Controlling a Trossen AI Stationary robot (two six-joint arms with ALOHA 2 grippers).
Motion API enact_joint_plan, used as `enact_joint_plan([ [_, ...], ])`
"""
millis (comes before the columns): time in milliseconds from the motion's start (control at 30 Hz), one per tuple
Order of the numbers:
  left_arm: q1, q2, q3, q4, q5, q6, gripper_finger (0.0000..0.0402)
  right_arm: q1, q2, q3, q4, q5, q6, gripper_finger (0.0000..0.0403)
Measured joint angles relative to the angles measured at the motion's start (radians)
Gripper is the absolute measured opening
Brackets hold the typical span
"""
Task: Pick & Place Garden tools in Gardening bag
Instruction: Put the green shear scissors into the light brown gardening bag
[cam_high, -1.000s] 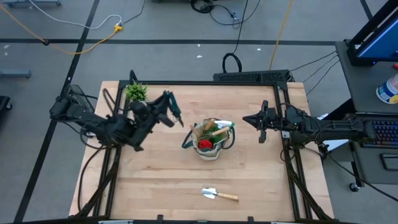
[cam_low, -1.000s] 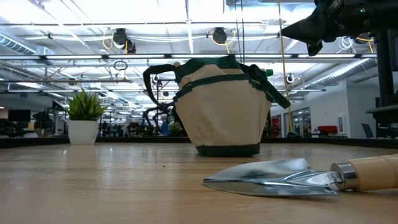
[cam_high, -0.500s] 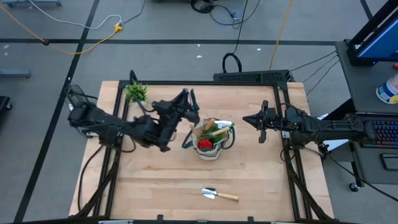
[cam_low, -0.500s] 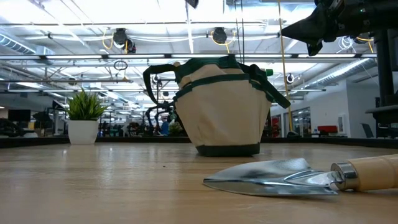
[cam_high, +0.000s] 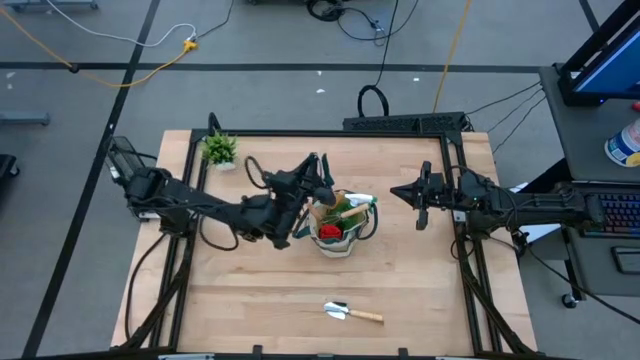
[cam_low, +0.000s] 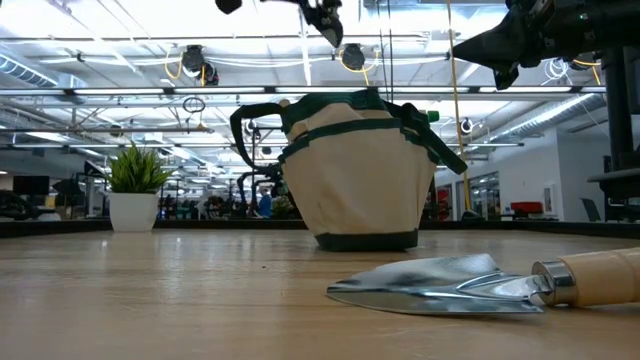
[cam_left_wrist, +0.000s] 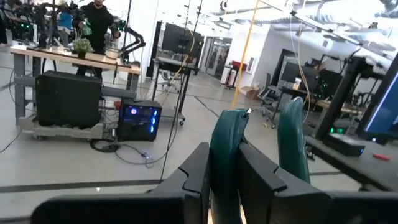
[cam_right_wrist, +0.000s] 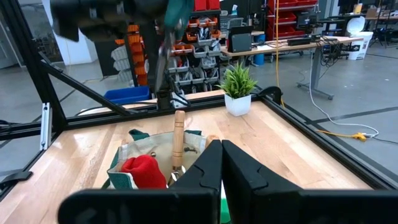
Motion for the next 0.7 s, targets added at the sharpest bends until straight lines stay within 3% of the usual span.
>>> enact_joint_plan([
  [233,0.034,0.048,0.0,-0.156,0.032,-0.104,0.0059,0.0,0.0,0.0,0.0,-0.002,0.006,0.0],
  [400,0.057,0.087,0.0,-0.162,0.105,-0.107,0.0059,0.0,0.0,0.0,-0.001,-0.002,0.007,0.0],
  [700,0.074,0.111,0.0,-0.208,0.116,-0.091,0.006,0.0,0.0,0.0,-0.008,-0.002,0.008,0.0],
])
